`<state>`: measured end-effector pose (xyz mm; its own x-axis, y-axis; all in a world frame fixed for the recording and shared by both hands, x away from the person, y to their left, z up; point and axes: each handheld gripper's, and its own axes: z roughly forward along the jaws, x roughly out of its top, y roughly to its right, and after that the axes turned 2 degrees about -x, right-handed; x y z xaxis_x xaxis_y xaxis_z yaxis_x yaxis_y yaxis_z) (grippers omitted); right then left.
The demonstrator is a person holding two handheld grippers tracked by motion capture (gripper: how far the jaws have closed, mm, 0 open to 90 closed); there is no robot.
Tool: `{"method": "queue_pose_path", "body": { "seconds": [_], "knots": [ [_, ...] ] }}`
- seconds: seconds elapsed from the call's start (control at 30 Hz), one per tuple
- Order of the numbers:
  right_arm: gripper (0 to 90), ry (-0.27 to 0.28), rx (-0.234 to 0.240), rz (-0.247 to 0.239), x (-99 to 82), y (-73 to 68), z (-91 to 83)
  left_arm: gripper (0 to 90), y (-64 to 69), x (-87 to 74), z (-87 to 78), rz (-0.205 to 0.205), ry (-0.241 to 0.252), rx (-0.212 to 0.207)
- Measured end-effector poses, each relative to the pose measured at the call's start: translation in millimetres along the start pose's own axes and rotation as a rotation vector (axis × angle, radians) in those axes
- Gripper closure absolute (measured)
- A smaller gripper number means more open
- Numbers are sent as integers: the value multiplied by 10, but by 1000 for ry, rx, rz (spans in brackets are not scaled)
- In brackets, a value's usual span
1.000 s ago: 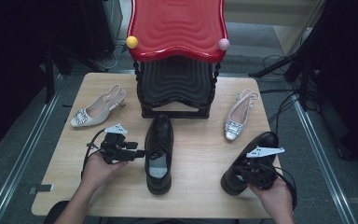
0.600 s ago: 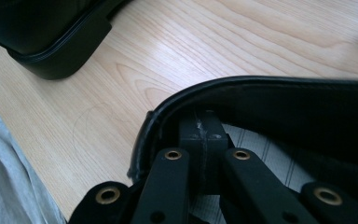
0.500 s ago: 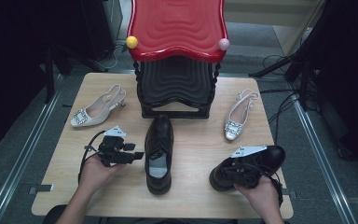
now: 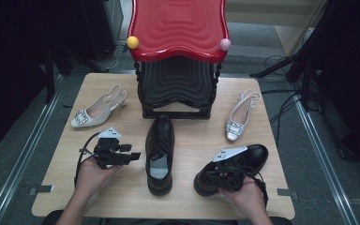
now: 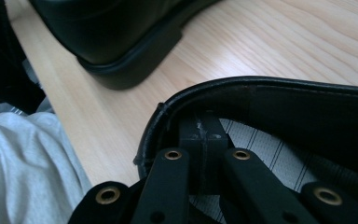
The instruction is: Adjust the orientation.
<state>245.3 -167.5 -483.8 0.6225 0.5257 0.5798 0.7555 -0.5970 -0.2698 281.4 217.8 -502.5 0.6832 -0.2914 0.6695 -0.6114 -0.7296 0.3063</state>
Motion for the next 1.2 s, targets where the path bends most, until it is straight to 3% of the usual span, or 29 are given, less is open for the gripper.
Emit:
{"method": "queue_pose_path", "body": {
  "seconds": [0.2,0.43,0.53,0.67,0.83,0.97,1.03,1.2],
  "knots": [
    [900,2,21,-45,73,-135,101,425,-3,-22,-4,-8,-4,0],
    [900,-3,29,-53,124,-235,171,424,1,-22,6,-9,-4,-1],
    [900,-6,51,-87,152,-336,239,425,3,-15,11,-4,-8,-7],
    [900,-2,42,-115,175,-386,254,425,2,-1,27,-3,-5,-12],
    [900,106,72,-65,136,-291,-52,425,-14,33,50,3,-10,-16],
    [900,184,-20,-40,34,-181,-365,424,-27,65,80,2,-19,-25],
    [900,214,-46,5,-48,-84,-477,424,-37,78,97,4,-24,-29],
    [900,242,-123,60,-202,90,-602,422,-58,110,131,8,-29,-42]
  ]
}}
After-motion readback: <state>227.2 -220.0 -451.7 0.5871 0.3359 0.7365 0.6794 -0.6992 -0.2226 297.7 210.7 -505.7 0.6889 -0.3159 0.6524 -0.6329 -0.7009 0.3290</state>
